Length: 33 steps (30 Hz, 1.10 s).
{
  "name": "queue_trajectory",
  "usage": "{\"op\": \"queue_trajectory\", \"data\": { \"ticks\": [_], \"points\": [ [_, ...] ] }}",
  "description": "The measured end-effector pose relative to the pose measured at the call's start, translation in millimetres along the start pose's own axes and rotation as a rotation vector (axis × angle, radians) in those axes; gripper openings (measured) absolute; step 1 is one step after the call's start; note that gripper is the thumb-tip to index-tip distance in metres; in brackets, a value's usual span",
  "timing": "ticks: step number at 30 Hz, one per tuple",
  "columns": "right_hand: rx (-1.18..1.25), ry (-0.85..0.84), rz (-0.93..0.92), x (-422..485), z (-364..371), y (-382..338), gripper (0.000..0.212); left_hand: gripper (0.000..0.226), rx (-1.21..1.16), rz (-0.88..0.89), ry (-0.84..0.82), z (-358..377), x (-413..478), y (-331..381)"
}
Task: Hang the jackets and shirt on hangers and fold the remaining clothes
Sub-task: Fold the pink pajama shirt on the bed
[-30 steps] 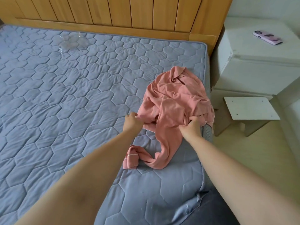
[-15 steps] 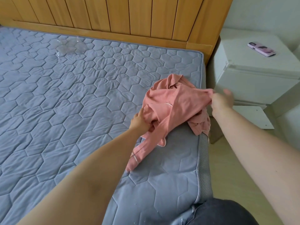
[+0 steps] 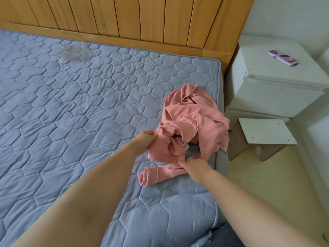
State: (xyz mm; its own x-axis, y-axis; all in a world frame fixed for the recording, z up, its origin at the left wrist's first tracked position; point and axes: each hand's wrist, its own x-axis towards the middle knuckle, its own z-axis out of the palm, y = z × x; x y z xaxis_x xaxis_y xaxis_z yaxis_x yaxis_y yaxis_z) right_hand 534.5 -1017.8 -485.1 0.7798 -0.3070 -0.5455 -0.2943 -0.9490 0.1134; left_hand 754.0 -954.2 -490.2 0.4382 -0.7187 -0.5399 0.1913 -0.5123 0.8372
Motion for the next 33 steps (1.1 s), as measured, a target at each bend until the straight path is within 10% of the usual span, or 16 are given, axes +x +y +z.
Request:
{"op": "queue_trajectory", "data": {
  "ticks": [5, 10, 14, 20, 25, 29, 33],
  "points": [
    [-0.192, -0.037, 0.347, -11, -32, 43, 0.037, 0.012, 0.098, -0.130, -0.287, -19, -13, -7],
    [-0.327, -0.098, 0.995, -42, -55, 118, 0.050, 0.006, 0.626, 0.148, 0.121, -7, -19, -17],
    [-0.100, 0.081, 0.663, -29, -51, 94, 0.051, 0.053, 0.441, -0.033, 0.106, 6, -26, -29],
    [0.506, 0.310, 0.194, 15, -57, 16, 0.088, 0.024, 0.163, 0.097, -0.096, 14, -44, -21],
    [0.905, 0.294, 0.315, 17, -72, -1, 0.022, 0.030, 0.369, 0.200, -0.074, 3, -56, 12],
    [1.143, 0.470, 0.408, 0, -99, 10, 0.028, 0.026, 0.370, 0.329, 0.197, -5, -56, 22],
    [1.265, 0.599, 0.440, -32, -139, 42, 0.021, 0.066, 0.236, 0.304, 0.004, 2, -61, 34]
  ]
}}
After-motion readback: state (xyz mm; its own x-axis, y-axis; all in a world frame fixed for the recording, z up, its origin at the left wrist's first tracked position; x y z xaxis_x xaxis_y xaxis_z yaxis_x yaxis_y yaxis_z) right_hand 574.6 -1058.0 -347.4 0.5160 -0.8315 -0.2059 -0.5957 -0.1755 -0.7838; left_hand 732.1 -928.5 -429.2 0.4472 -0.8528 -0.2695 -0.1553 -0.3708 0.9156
